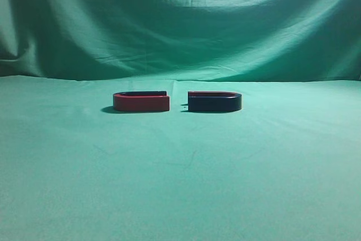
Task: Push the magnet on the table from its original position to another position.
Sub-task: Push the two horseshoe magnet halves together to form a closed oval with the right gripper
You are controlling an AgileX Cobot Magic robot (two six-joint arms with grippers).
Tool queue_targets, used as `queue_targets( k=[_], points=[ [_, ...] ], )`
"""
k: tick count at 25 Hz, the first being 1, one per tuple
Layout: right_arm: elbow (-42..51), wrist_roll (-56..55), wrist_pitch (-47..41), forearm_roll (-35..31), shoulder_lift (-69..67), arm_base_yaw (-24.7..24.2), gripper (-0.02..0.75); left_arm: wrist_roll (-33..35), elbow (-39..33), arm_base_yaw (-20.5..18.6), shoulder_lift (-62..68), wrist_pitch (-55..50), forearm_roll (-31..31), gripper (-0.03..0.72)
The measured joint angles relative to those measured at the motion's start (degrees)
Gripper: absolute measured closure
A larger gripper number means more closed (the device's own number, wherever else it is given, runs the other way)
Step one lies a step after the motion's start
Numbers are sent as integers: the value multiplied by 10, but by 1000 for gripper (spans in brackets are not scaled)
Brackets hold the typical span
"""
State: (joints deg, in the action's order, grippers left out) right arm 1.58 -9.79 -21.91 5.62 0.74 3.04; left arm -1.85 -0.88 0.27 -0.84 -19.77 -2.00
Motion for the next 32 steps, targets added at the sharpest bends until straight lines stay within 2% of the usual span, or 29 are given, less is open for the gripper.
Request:
queue_targets(
  k=[25,29,32],
  points=[
    [1,0,7,0,0,0,738,0,0,0,0,0,0,316],
    [1,-3,104,0,0,0,738,0,0,0,0,0,0,316],
    [1,-9,253,-13,0,0,738,0,0,0,0,0,0,316]
  ],
)
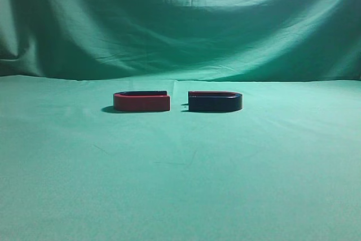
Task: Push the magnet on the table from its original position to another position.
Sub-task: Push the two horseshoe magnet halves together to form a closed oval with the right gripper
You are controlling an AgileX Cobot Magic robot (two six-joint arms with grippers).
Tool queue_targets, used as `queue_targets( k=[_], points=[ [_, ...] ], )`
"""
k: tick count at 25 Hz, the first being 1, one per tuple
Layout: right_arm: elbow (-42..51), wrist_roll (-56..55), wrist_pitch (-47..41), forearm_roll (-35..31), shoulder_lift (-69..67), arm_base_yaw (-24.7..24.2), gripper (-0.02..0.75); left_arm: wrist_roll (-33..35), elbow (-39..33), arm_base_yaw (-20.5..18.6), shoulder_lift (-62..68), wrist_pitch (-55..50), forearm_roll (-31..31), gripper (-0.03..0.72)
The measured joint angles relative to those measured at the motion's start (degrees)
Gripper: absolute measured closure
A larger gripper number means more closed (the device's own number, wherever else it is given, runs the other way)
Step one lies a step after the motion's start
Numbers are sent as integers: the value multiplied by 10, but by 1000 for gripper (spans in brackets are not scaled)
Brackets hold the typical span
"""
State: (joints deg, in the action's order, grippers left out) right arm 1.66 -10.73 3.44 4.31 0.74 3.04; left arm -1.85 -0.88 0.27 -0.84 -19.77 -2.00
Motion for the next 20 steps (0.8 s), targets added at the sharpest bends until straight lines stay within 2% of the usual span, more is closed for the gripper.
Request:
queue_targets(
  k=[3,5,8,14,20],
  points=[
    [0,-11,126,-6,0,0,738,0,0,0,0,0,0,316],
    [-15,-13,110,-6,0,0,738,0,0,0,0,0,0,316],
    [-76,-23,33,-6,-42,0,738,0,0,0,0,0,0,316],
    [-212,-36,-111,-9,-219,0,738,0,0,0,0,0,0,316],
    [-364,-15,-381,-12,-427,0,738,0,0,0,0,0,0,316]
  ],
)
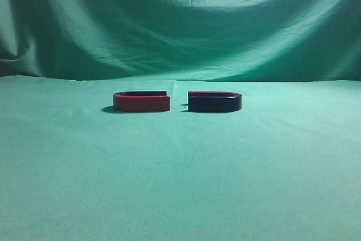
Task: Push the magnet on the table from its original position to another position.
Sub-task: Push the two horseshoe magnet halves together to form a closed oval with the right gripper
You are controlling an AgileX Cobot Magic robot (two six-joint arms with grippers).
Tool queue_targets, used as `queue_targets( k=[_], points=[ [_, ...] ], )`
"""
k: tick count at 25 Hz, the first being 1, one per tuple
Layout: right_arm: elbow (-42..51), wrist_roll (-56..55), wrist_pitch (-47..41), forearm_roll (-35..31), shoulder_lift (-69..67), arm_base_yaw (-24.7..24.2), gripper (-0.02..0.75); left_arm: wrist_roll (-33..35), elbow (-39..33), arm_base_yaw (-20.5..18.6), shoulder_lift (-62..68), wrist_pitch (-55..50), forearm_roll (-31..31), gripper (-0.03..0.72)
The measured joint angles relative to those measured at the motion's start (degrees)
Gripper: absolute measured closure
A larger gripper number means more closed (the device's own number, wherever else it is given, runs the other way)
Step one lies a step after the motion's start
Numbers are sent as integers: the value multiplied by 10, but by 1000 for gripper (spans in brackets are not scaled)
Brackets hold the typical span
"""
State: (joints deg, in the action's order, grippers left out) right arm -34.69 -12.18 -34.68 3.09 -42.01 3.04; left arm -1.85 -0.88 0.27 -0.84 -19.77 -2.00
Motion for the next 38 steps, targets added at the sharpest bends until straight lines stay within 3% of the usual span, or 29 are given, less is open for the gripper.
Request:
queue_targets(
  k=[3,7,11,14,20,24,29,38],
  points=[
    [-51,27,-67,-25,-92,0,738,0,0,0,0,0,0,316],
    [-74,34,-71,-79,-146,0,738,0,0,0,0,0,0,316],
    [-109,193,-80,-210,-230,0,738,0,0,0,0,0,0,316],
    [-149,237,-93,-244,-281,28,738,0,0,0,0,0,0,316],
    [-237,233,-100,-232,-402,128,738,0,0,0,0,0,0,316],
    [-318,156,-126,-160,-496,167,738,0,0,0,0,0,0,316],
    [-411,83,-170,-98,-608,184,738,0,0,0,0,0,0,316],
    [-503,64,-189,-89,-719,184,738,0,0,0,0,0,0,316]
  ],
)
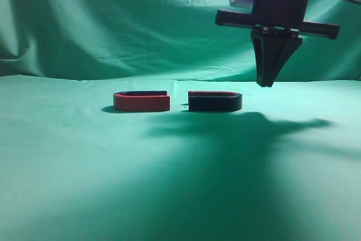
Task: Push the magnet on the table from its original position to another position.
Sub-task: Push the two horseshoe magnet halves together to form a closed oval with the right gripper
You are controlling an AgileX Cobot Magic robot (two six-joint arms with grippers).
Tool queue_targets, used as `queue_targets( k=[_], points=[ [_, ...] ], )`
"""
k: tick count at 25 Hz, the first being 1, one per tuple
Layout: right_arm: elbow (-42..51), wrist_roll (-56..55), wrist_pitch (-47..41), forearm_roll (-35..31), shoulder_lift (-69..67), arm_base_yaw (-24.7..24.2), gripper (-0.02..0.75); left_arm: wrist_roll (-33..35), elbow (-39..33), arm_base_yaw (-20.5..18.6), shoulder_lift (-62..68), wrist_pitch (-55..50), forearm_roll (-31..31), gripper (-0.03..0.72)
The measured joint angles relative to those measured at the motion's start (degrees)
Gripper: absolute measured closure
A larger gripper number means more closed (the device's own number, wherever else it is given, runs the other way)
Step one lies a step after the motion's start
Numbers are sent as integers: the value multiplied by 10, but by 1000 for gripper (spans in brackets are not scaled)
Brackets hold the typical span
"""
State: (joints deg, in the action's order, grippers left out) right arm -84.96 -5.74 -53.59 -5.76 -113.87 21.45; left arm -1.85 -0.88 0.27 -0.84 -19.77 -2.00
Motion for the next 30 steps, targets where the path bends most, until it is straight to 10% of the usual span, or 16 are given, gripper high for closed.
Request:
queue_targets(
  k=[30],
  points=[
    [-12,17,65,-77,-46,16,738,0,0,0,0,0,0,316]
  ],
)
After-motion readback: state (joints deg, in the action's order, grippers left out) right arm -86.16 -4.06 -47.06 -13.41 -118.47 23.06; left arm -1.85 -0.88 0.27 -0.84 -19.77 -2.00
